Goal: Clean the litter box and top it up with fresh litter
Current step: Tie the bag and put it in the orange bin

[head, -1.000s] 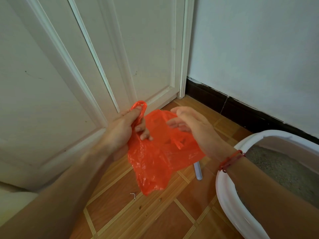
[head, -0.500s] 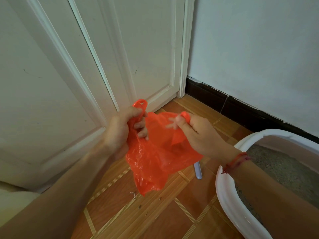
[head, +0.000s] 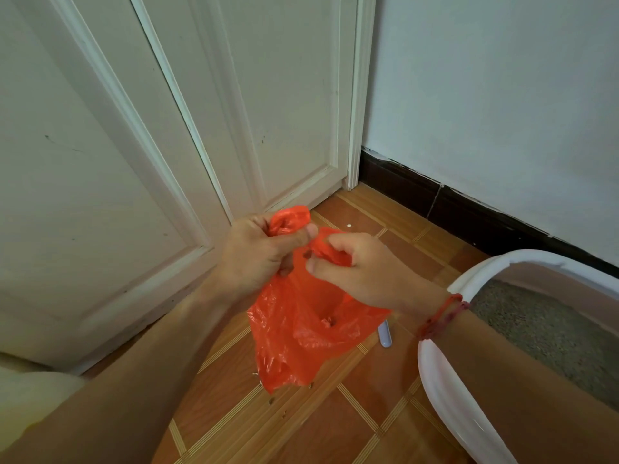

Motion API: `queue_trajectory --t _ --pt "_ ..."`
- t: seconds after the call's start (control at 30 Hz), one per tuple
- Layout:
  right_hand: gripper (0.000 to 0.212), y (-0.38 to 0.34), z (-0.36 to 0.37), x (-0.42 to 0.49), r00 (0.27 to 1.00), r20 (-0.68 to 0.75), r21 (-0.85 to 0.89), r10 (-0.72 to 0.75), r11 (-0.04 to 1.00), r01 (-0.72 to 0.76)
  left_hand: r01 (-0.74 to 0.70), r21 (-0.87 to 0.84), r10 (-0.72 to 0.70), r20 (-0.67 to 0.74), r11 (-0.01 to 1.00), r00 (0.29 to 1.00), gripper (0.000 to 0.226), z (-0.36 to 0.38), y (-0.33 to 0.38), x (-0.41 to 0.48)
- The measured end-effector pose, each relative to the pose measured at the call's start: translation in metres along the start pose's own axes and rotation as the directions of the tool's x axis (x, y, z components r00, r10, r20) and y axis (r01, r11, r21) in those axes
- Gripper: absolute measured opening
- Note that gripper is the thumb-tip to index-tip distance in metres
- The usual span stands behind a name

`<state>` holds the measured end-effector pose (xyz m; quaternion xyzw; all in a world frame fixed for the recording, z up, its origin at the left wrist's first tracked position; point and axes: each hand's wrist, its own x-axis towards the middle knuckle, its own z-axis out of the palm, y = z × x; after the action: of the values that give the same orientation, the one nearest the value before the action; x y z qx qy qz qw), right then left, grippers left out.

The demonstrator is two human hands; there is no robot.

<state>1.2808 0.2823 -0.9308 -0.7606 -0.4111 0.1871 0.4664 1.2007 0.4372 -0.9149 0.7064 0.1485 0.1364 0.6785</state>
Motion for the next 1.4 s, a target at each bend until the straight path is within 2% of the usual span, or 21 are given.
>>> queue_trajectory --t 0.1,0.17,0.23,0.33,0.37,0.47,0.6,0.67,0.77,0.83,0.9,1.0,1.13,1.23,1.33,1.4 --pt "0.023 0.0 -0.007 -0.004 0.995 -0.023 0.24 0.096 0.967 -0.088 0.024 -0.075 -0.031 -0.089 0.997 0.996 0.052 -0.008 -0.001 0.005" --pt "0.025 0.0 -0.008 -0.003 0.996 -0.047 0.238 0.08 0.969 -0.066 0.033 -0.087 -0.042 -0.097 0.996 0.994 0.056 -0.009 -0.002 0.005" --pt "0.023 -0.001 -0.007 -0.001 0.991 -0.112 0.268 0.076 0.963 -0.044 0.031 -0.093 -0.04 -0.1 0.995 0.994 0.046 -0.008 -0.004 0.004" --pt "0.021 0.001 -0.006 0.004 0.954 -0.241 0.425 0.18 0.903 -0.063 0.035 -0.098 -0.045 -0.106 0.995 0.993 0.042 -0.005 -0.006 0.004" --pt "0.022 0.003 -0.006 0.006 0.936 -0.283 0.425 0.207 0.902 -0.071 0.04 -0.07 -0.048 -0.107 0.997 0.993 0.038 -0.004 -0.005 0.004" --pt "0.026 0.002 -0.006 0.009 0.92 -0.332 0.302 0.206 0.948 -0.103 0.058 0.107 -0.055 -0.029 0.993 0.998 0.039 0.002 -0.002 0.001" --pt "0.031 -0.016 0.0 0.005 0.971 -0.186 0.234 0.154 0.966 -0.108 0.013 0.35 -0.043 0.078 0.937 0.996 0.047 0.013 -0.003 -0.003" --pt "0.036 -0.02 0.005 0.004 0.987 -0.139 0.107 0.076 0.992 -0.061 -0.052 0.461 -0.011 0.132 0.886 0.991 0.035 0.015 -0.005 -0.002" --pt "0.043 -0.013 0.012 0.005 0.983 -0.181 -0.045 0.018 0.999 -0.026 -0.087 0.498 -0.014 0.195 0.863 0.981 0.022 0.019 -0.006 -0.002" --pt "0.039 -0.008 0.014 0.006 0.967 -0.256 -0.062 0.017 0.998 -0.034 -0.059 0.458 -0.05 0.221 0.887 0.974 0.025 0.017 -0.004 -0.004" --pt "0.038 -0.008 0.012 0.006 0.952 -0.305 0.004 0.038 0.999 -0.039 -0.015 0.386 -0.094 0.262 0.922 0.96 0.02 0.012 -0.003 -0.006" --pt "0.035 -0.008 0.006 0.008 0.938 -0.319 0.22 0.139 0.973 -0.07 0.049 0.335 -0.152 0.289 0.941 0.945 0.021 0.005 -0.002 -0.006" --pt "0.037 -0.013 0.002 0.006 0.91 -0.291 0.485 0.296 0.865 -0.126 0.214 0.205 -0.269 0.299 0.955 0.916 0.018 -0.005 -0.003 -0.002" --pt "0.038 -0.016 0.001 0.003 0.931 -0.243 0.514 0.273 0.85 -0.115 0.276 0.139 -0.307 0.311 0.951 0.9 0.022 -0.012 -0.003 0.0" --pt "0.04 -0.017 -0.005 -0.001 0.973 -0.116 0.534 0.201 0.839 -0.11 0.331 0.024 -0.321 0.314 0.943 0.893 0.016 -0.016 -0.002 0.001" --pt "0.037 -0.014 -0.009 -0.004 0.991 -0.036 0.425 0.133 0.899 -0.105 0.388 -0.084 -0.34 0.34 0.918 0.877 0.009 -0.018 0.0 0.002"
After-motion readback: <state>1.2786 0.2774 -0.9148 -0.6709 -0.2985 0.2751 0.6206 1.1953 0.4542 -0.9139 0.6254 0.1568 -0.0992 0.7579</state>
